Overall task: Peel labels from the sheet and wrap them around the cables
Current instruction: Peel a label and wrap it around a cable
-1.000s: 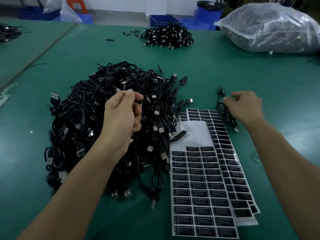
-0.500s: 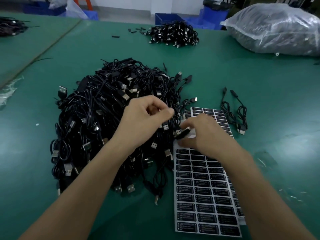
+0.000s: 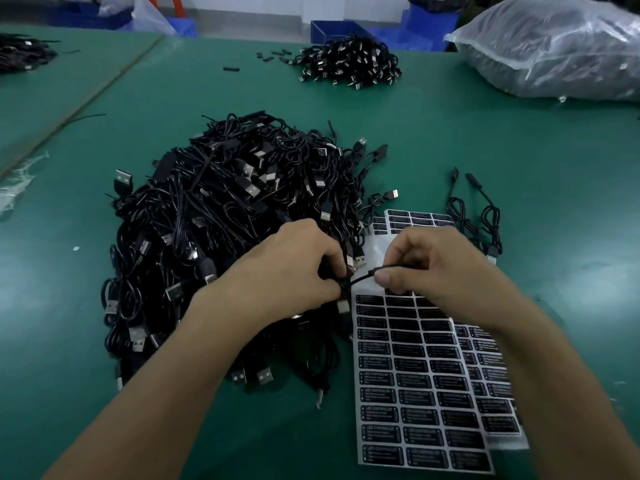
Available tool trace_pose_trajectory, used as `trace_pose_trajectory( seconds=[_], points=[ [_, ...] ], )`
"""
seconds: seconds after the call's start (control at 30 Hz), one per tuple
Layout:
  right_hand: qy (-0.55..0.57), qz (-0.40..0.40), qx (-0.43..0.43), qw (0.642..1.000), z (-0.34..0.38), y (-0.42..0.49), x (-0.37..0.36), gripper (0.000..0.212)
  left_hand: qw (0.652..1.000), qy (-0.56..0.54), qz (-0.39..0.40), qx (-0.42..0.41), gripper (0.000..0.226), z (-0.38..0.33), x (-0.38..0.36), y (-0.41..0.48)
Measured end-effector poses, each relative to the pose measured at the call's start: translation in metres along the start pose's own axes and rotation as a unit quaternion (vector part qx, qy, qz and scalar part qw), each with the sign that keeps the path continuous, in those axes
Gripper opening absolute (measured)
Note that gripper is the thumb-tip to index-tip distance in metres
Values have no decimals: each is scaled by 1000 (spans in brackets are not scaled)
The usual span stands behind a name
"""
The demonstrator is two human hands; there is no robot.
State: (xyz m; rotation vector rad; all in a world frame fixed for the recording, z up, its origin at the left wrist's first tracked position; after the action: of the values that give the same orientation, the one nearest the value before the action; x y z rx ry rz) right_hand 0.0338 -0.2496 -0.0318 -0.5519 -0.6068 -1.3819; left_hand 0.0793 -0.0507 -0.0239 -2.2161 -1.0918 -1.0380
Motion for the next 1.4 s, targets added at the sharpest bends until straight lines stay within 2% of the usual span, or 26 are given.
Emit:
trace_pose_trajectory(
  seconds=[0.13, 0.27, 0.37, 0.47, 0.53, 0.6, 0.67, 0.8, 0.9, 0.97, 1.07, 1.2, 1.3, 1.4],
  points=[
    [153, -34, 45, 987, 5, -10, 17, 19, 999, 30, 13, 3, 22, -1, -1, 0],
    [382, -11, 101, 918, 15, -18, 26, 23, 999, 30, 38, 0, 33, 3, -3, 2],
    [457, -43, 104, 883, 22, -18, 28, 21, 999, 3, 45, 5, 41, 2, -4, 4],
    [478, -63, 78, 873, 27, -15, 21, 16, 990, -139, -12, 3, 50, -4, -1, 4],
    [493, -60, 70, 865, 29, -12, 12, 18, 961, -277, -28, -3, 51, -8, 2, 3],
    [495, -56, 71, 864, 31, -8, 6, 14, 914, -406, 18, -11, 61, -14, 4, 1],
    [492, -50, 78, 866, 33, -6, 3, 19, 884, -464, 57, -35, 61, -19, 9, -5],
    [457, -26, 90, 884, 30, -5, 5, 9, 902, -428, 45, -40, 48, -20, 21, -12],
    [379, -7, 90, 921, 23, -6, 4, 11, 928, -356, 106, -13, 59, -23, 17, -14],
    [356, 7, 101, 929, 19, -6, 3, 14, 930, -338, 142, 3, 64, -26, 10, -13],
    [336, 1, 104, 936, 12, -6, 5, 22, 925, -359, 127, 6, 49, -27, 8, -10],
    [298, -7, 79, 951, 6, -7, 11, 31, 941, -318, 112, -21, 31, -27, 6, -11],
    [274, -82, -23, 958, -12, -6, 16, 19, 950, -301, 81, -2, 28, -28, 2, -10],
    [156, -207, -148, 955, -36, -9, 20, 6, 952, -301, 54, 11, 20, -31, 1, -10]
  ],
)
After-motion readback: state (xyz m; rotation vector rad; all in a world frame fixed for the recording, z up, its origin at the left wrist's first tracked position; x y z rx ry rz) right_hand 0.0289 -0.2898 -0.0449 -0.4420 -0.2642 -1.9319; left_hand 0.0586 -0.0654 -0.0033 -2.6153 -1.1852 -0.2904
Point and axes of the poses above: each hand's wrist, its own y-axis towards the middle knuckle, its own x-axis out of the back of the hand, z = x × y, the point moved 2 cm from there along y, towards the middle knuckle, and after that the axes turned 7 degrees about -y, right-handed, at the moved point
